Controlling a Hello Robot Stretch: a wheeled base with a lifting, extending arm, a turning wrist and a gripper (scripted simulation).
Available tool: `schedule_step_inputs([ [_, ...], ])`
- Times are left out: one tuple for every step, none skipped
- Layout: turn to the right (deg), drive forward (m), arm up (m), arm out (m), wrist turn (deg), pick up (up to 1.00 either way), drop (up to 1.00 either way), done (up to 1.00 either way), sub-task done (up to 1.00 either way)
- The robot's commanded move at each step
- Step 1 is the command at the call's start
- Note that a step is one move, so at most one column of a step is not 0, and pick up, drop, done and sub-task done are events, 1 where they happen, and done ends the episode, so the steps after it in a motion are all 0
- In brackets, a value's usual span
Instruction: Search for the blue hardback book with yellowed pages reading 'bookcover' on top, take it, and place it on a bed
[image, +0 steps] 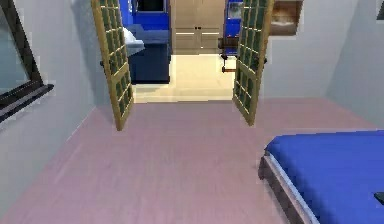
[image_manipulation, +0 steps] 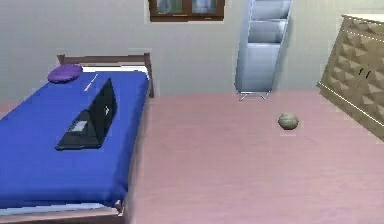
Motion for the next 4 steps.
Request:
schedule_step_inputs([
  [0.0,1.0,0.0,0.0,0.0,0.0,0.0,0.0,0.0],
  [0.0,1.0,0.0,0.0,0.0,0.0,0.0,0.0,0.0],
  [0.0,1.0,0.0,0.0,0.0,0.0,0.0,0.0,0.0],
  [-3.0,0.0,0.0,0.0,0.0,0.0,0.0,0.0,0.0],
])
